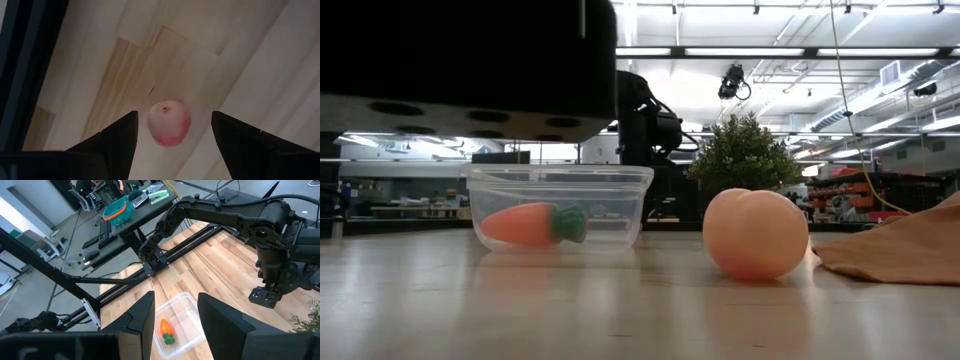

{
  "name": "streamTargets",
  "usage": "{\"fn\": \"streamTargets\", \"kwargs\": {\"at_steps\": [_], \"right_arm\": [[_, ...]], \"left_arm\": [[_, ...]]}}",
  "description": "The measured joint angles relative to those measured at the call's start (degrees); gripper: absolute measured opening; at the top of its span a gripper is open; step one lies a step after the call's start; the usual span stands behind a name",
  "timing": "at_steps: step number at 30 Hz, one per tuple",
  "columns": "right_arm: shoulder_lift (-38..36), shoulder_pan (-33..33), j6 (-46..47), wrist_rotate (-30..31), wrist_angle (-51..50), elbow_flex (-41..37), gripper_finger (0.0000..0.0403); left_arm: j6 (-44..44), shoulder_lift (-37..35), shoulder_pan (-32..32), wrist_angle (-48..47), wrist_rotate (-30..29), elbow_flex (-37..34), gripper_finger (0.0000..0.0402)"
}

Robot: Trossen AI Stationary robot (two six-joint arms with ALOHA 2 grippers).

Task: Pick and placing Produce into tupperware
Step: Put the pink peach into the transparent bin

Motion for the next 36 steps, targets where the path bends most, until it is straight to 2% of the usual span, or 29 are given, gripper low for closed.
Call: {"fn": "streamTargets", "kwargs": {"at_steps": [22,36], "right_arm": [[0.00,-0.02,0.02,0.17,-0.02,0.00,0.0122],[0.00,-0.01,0.02,0.15,-0.02,0.00,0.0122]], "left_arm": [[-0.74,0.48,0.48,-0.67,2.64,0.00,0.0256],[-0.76,0.48,0.42,-0.68,2.96,0.00,0.0202]]}}
